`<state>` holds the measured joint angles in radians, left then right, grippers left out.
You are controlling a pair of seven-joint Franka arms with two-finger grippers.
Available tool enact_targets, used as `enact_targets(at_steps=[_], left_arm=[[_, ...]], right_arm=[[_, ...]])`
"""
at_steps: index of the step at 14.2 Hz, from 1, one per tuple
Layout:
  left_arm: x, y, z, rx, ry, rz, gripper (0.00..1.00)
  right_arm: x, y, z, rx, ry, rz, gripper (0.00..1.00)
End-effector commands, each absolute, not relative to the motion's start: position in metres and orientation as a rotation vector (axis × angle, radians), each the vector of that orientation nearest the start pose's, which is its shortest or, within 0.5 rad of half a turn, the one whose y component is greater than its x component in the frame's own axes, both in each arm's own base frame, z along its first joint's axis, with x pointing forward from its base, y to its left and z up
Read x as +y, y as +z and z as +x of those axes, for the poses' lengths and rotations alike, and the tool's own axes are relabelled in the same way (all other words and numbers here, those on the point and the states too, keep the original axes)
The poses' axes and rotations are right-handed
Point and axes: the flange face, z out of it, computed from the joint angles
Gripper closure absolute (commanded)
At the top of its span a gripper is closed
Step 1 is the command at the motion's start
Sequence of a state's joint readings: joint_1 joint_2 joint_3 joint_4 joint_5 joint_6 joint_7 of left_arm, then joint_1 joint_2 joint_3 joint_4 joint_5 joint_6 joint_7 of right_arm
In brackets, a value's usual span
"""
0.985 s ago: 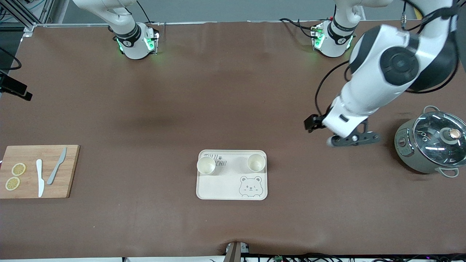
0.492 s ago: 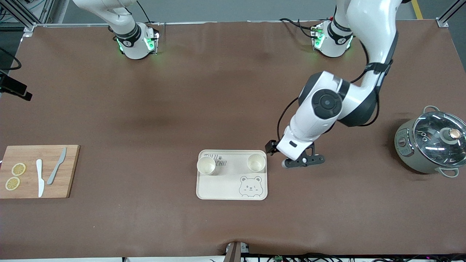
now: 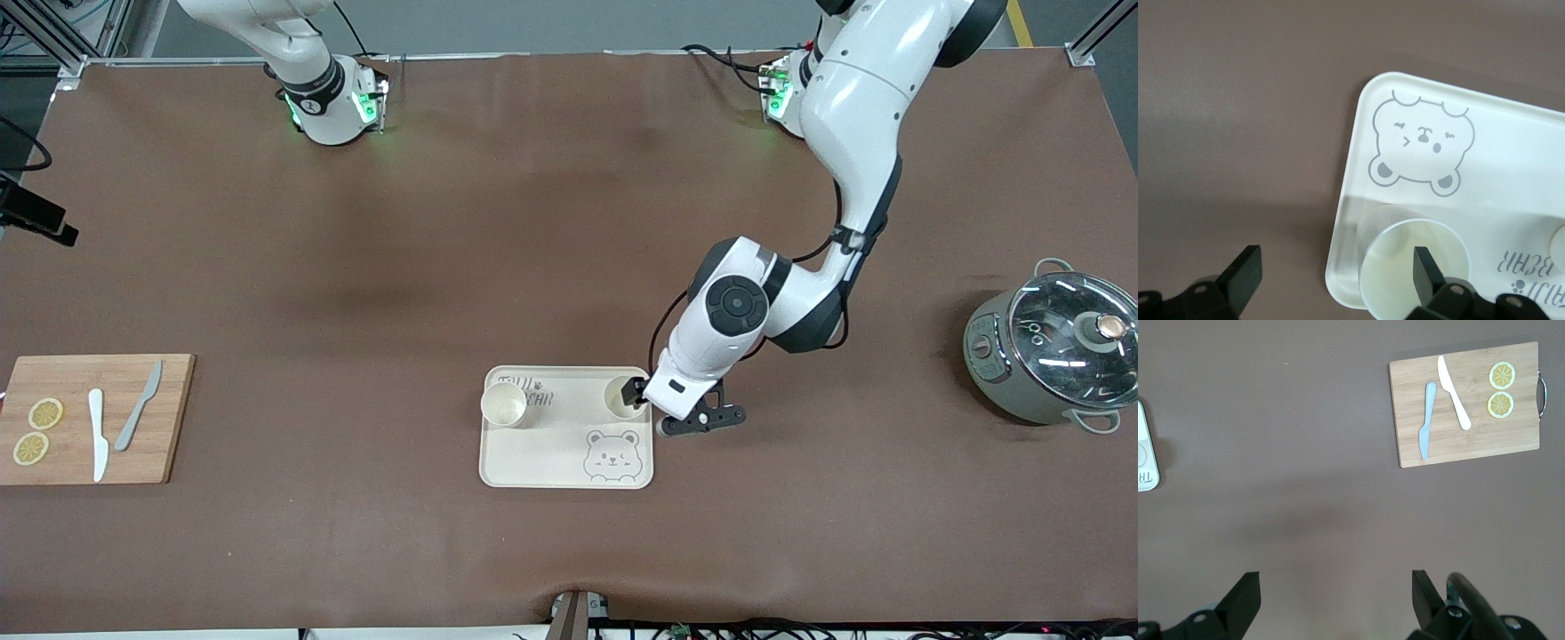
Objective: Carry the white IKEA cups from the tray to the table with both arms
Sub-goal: 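Lower the left gripper around the cup and close it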
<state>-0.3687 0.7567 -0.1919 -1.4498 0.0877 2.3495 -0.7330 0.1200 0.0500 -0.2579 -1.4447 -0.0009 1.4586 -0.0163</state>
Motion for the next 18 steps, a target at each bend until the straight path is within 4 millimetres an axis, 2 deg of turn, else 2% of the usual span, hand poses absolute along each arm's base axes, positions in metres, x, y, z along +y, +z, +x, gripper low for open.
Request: enact_targets(at_steps=[1, 4, 6, 7, 11, 15, 18], left_arm=[[-0.378, 0.265, 0.64, -0.296, -0.183, -3.264, 0.03], [-0.378, 0.256, 0.637, -0.292, -0.161, -3.257, 0.1], [-0.377, 0.249, 0.637, -0.292, -0.145, -3.253, 0.21], [-0.378, 0.243, 0.635, -0.292, -0.134, -3.25, 0.31], [-0.39, 0.242, 0.629, -0.301, -0.126, -3.254, 1.0], [-0.392, 0.242, 0.628, -0.305, -0.129, -3.253, 1.0], [-0.389, 0.267, 0.633, -0.311, -0.18, -3.266, 1.0]], right_arm=[[-0.076, 0.649, 0.555, 0.185, 0.052, -3.164, 0.0], [-0.076, 0.649, 0.555, 0.182, 0.052, -3.164, 0.0], [-0.076, 0.647, 0.556, 0.185, 0.057, -3.164, 0.0], [-0.076, 0.647, 0.556, 0.185, 0.057, -3.164, 0.0], [-0.076, 0.647, 0.556, 0.185, 0.057, -3.164, 0.0], [-0.077, 0.647, 0.555, 0.187, 0.059, -3.164, 0.0], [-0.079, 0.644, 0.555, 0.194, 0.069, -3.163, 0.0]])
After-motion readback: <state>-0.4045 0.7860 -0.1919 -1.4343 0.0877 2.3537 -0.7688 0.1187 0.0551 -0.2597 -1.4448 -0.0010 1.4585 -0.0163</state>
